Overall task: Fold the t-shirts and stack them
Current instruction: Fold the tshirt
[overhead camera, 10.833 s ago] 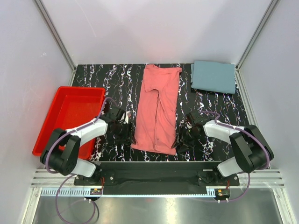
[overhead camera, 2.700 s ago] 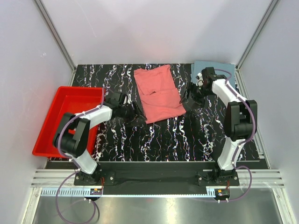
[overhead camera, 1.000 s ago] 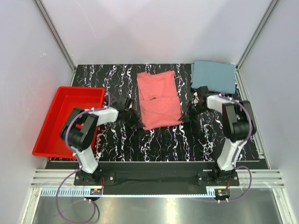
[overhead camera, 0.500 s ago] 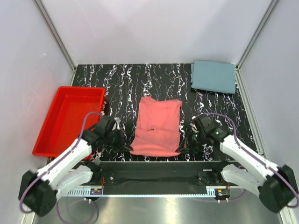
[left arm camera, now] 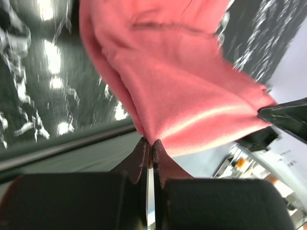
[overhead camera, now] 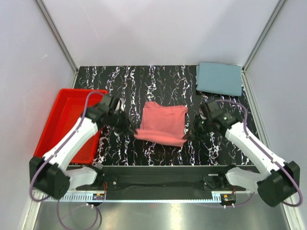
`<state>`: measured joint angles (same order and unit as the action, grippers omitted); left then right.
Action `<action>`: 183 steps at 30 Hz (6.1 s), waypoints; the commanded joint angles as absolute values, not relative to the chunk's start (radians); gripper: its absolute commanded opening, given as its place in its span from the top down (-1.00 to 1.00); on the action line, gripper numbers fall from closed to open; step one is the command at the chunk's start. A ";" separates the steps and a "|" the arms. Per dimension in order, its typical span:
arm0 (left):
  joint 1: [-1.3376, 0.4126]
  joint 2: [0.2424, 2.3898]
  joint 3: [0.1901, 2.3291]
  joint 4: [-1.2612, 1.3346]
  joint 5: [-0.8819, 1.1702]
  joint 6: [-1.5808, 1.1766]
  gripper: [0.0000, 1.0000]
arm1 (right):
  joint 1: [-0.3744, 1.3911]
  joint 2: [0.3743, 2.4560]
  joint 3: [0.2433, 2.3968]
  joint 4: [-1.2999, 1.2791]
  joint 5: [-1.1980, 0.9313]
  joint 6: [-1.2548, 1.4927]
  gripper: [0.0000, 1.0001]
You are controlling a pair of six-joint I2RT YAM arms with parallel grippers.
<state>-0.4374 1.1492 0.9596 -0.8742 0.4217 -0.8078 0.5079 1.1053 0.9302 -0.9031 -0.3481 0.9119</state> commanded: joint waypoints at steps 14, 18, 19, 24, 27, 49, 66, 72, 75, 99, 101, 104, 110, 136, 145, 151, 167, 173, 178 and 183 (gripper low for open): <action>-0.308 1.710 1.515 -0.828 0.517 -0.620 0.94 | 0.259 1.568 1.290 -0.870 -0.411 0.571 1.00; -0.282 1.840 1.603 -0.795 0.515 -0.614 0.88 | 0.212 1.711 1.368 -0.832 -0.454 0.525 0.97; -0.275 1.868 1.617 -0.782 0.521 -0.611 0.83 | 0.186 1.742 1.411 -0.812 -0.457 0.516 0.94; -0.255 2.116 1.858 -0.771 0.503 -0.589 0.28 | 0.103 2.035 1.596 -0.764 -0.470 0.462 0.49; -0.249 2.241 2.125 -0.860 0.404 -0.551 0.14 | 0.071 2.153 1.788 -0.828 -0.436 0.416 0.02; -0.314 2.052 1.681 -0.403 0.420 -0.341 -0.12 | 0.075 2.049 1.679 -0.782 -0.465 0.308 -0.39; -0.360 2.189 1.740 -0.399 0.379 -0.414 -0.06 | 0.084 2.152 1.735 -0.796 -0.474 0.344 -0.06; -0.364 2.206 1.750 -0.396 0.390 -0.448 0.38 | 0.095 2.194 1.781 -0.807 -0.485 0.345 0.10; -0.362 2.194 1.755 -0.403 0.387 -0.451 0.87 | 0.098 2.207 1.802 -0.810 -0.488 0.353 0.56; -0.315 1.943 1.637 -0.549 0.295 -0.506 0.99 | 0.152 2.190 1.951 -0.887 -0.468 0.448 1.00; -0.299 1.996 1.661 -0.538 0.293 -0.503 0.99 | 0.150 2.267 2.030 -0.909 -0.471 0.431 0.99; -0.279 2.077 1.721 -0.514 0.279 -0.486 0.87 | 0.149 2.341 2.083 -0.887 -0.446 0.429 0.97; -0.265 2.241 1.945 -0.577 0.216 -0.425 0.84 | 0.144 2.437 2.207 -0.880 -0.460 0.434 0.78; -0.224 2.072 1.528 -0.267 0.431 -0.569 0.30 | 0.245 2.344 2.006 -0.661 -0.540 0.540 1.00; -0.198 2.200 1.687 -0.466 0.275 -0.483 0.31 | 0.198 2.483 2.202 -0.728 -0.443 0.405 0.96; -0.201 2.062 1.562 -0.477 0.235 -0.472 0.19 | 0.192 2.376 2.261 -0.830 -0.391 0.350 0.40; -0.259 1.458 1.217 -0.584 0.290 -0.503 0.19 | 0.186 2.187 1.841 -0.603 -0.499 0.209 -0.99; -0.285 1.287 1.046 -0.624 0.313 -0.523 0.19 | 0.164 2.203 1.781 -0.534 -0.595 0.196 -0.93; -0.285 1.221 1.009 -0.670 0.308 -0.508 0.18 | 0.161 2.256 1.761 -0.529 -0.664 0.176 -0.80; -0.285 1.195 1.009 -0.690 0.308 -0.506 0.17 | 0.169 2.296 1.720 -0.497 -0.660 0.196 -0.71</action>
<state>-0.2859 1.2308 1.0058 -0.6933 0.2878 -0.5091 0.1612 2.2700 1.7477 -0.5411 -0.6235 0.2020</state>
